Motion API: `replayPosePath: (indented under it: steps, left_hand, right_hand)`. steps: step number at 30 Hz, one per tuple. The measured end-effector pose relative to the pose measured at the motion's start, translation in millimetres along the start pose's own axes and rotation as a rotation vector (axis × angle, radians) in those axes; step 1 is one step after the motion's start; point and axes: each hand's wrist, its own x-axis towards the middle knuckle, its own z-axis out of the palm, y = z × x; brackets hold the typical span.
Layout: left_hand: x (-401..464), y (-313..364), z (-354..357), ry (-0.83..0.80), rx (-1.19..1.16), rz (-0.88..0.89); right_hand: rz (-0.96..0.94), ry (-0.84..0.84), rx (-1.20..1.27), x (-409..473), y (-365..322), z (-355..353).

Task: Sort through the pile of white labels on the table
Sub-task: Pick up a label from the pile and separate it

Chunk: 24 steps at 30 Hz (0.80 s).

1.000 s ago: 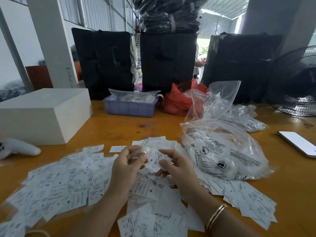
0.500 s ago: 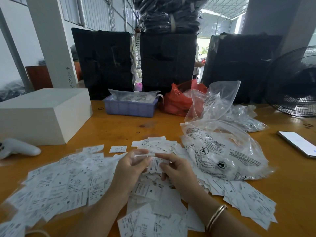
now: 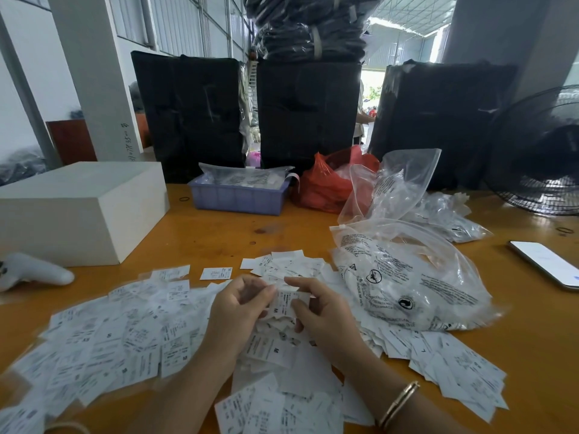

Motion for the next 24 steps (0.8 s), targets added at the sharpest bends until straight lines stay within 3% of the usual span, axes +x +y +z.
replayPosePath:
  steps: [4, 9, 16, 21, 24]
  left_hand:
    - [-1.1, 1.9, 0.3, -0.029, -0.003, 0.021]
    - [-1.4, 3.3, 0.7, -0.164, 0.010, 0.010]
    - [2.9, 1.6, -2.6, -0.018, -0.161, -0.099]
    - [-1.1, 2.4, 1.5, -0.039, -0.107, -0.089]
    - [-1.2, 2.8, 1.3, -0.043, -0.101, -0.092]
  right_hand:
    - [-0.046, -0.008, -0.068, -0.3, 1.1, 4.1]
    - [0.023, 0.049, 0.140, 3.3, 2.4, 1.2]
    - [0.074, 0.158, 0.230, 4.5, 4.8, -1.0]
    - [0.036, 0.133, 0.070, 4.0, 5.1, 2.5]
    - [0.050, 0.163, 0.110, 3.9, 4.0, 2.7]
